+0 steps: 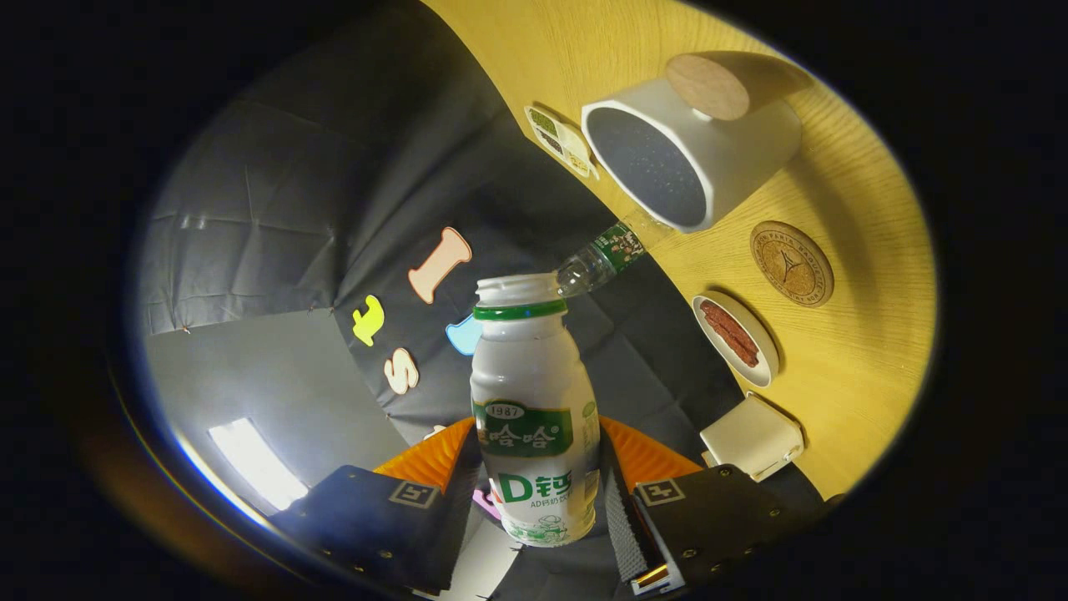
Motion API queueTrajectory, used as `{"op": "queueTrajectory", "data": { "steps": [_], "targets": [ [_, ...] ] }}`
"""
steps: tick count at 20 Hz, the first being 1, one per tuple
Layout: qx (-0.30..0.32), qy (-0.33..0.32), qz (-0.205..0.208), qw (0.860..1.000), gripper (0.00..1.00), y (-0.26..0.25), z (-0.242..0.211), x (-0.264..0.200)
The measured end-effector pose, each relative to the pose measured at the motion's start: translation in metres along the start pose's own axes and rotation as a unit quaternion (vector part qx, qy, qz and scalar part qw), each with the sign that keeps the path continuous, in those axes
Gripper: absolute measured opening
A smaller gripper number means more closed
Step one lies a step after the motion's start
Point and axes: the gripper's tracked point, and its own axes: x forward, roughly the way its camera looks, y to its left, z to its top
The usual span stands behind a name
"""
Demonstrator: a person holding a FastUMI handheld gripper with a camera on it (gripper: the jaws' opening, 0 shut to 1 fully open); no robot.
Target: Take the bottle from table, then pour the juice into the cup, finally place the bottle on the coaster
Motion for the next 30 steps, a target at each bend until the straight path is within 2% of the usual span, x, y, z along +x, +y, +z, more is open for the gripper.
{"op": "queueTrajectory", "data": {
  "steps": [15,30],
  "targets": [
    [0.046,-0.022,0.001,0.999,0.71,0.0017,0.0036,-0.0009],
    [0.097,-0.039,-0.017,0.994,0.71,-0.0055,0.0066,-0.0019]
  ]
}}
